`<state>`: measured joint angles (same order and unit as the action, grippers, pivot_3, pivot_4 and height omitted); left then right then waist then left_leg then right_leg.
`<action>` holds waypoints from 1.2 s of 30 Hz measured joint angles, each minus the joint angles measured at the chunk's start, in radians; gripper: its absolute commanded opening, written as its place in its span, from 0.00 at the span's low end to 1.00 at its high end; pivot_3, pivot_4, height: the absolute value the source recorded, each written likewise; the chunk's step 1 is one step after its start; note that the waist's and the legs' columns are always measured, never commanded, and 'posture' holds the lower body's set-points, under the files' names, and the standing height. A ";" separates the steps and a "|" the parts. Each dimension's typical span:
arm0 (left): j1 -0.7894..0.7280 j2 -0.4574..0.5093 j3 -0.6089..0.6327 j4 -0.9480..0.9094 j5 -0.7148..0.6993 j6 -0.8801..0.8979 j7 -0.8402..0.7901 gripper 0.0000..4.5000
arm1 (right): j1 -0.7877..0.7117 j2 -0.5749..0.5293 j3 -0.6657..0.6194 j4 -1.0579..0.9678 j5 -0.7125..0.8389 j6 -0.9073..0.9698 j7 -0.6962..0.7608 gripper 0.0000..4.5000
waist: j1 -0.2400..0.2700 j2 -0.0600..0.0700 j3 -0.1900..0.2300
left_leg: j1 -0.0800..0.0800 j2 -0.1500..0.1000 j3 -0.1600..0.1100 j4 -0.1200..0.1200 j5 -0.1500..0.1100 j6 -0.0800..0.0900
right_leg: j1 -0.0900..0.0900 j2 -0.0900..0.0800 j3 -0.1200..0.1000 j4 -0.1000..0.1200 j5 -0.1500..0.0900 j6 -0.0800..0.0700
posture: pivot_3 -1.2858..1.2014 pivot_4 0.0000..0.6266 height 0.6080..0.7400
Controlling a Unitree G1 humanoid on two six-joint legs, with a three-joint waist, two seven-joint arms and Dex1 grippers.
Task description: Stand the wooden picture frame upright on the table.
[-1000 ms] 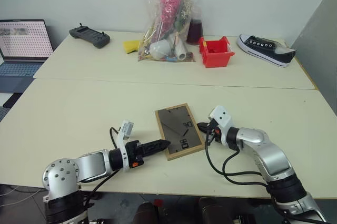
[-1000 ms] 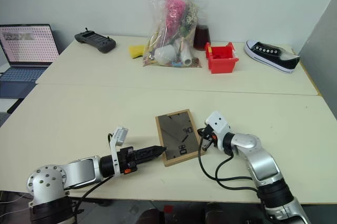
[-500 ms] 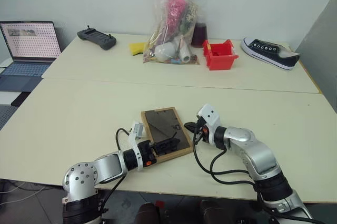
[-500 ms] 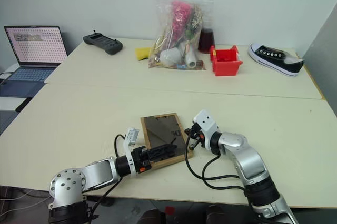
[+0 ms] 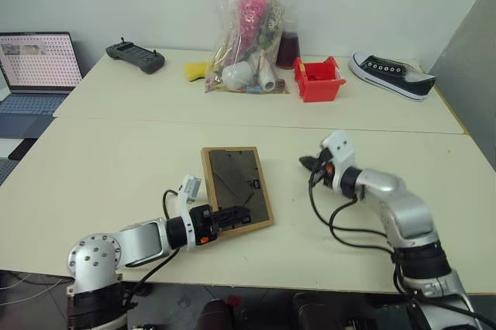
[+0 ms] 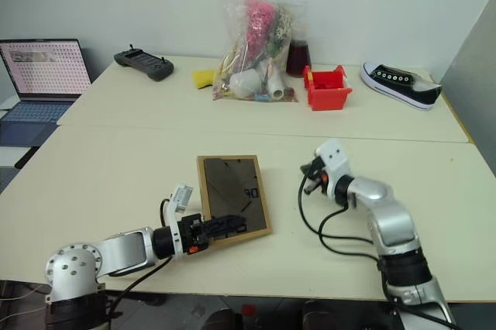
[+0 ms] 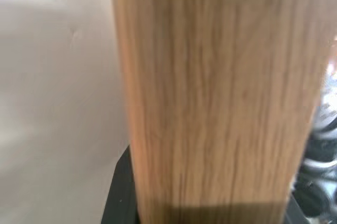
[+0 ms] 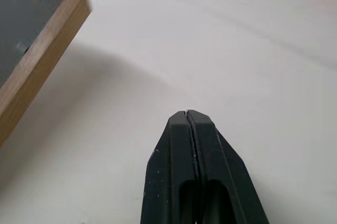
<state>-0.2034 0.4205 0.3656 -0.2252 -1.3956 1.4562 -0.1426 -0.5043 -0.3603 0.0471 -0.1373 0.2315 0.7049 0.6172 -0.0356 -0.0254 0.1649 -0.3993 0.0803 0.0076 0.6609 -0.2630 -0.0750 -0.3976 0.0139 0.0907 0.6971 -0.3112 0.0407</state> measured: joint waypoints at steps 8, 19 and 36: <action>-0.226 0.200 -0.112 0.048 0.024 0.014 -0.213 0.19 | -0.264 0.016 -0.057 0.014 0.347 0.210 0.236 0.46 | 0.002 0.000 0.002 | -0.003 0.000 0.000 -0.001 0.000 0.000 | -0.003 0.000 -0.001 -0.001 0.000 0.000 | 0.52 0.24 1.00; -0.302 0.297 -0.232 0.068 0.225 -0.090 -0.438 0.19 | -0.348 0.062 0.061 0.124 0.329 0.138 0.284 0.98 | 0.001 0.000 0.002 | -0.010 0.001 0.000 0.000 0.000 0.000 | -0.011 0.000 -0.001 0.000 0.000 0.000 | 0.52 0.24 1.00; -0.237 0.244 -0.200 0.022 0.198 -0.094 -0.454 0.19 | -0.190 -0.181 0.015 -0.145 0.527 0.300 0.364 0.98 | 0.004 0.000 0.003 | -0.012 0.000 -0.002 0.001 0.000 0.000 | -0.011 0.000 -0.003 0.000 0.000 0.000 | 0.52 0.24 1.00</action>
<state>-0.4407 0.6642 0.1655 -0.2032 -1.1980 1.3623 -0.5961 -0.6946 -0.5413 0.0617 -0.2827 0.7590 1.0051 0.9808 -0.0318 -0.0257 0.1677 -0.4111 0.0806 0.0053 0.6616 -0.2630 -0.0747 -0.4086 0.0137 0.0876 0.6966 -0.3113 0.0403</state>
